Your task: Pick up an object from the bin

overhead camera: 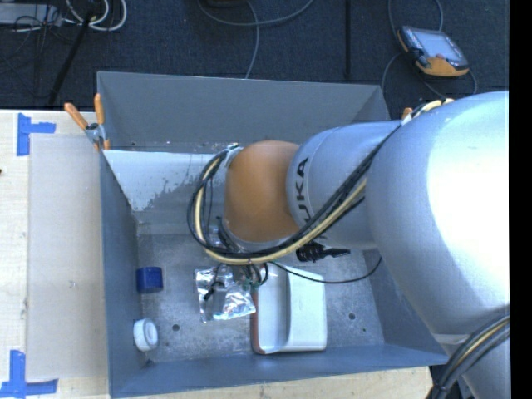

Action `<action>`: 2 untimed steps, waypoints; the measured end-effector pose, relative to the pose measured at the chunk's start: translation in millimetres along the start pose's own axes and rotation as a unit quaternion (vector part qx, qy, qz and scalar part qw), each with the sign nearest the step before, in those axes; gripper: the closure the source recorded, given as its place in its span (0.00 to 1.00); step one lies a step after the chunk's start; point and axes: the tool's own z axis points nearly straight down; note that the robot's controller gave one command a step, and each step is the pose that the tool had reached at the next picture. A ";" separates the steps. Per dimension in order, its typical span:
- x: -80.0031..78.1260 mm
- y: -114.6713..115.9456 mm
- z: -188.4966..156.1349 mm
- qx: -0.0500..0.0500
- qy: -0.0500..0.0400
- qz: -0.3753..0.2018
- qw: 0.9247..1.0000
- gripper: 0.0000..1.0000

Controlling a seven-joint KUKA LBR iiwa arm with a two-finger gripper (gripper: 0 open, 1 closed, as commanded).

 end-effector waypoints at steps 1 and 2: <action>1.3 -0.8 -4.0 0.000 0.001 0.002 1.000 1.00; 31.6 7.6 -104.2 -0.001 -0.001 -0.007 1.000 1.00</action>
Offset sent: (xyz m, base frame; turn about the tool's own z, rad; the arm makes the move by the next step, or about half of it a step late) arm 0.0000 0.0000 0.0000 0.0000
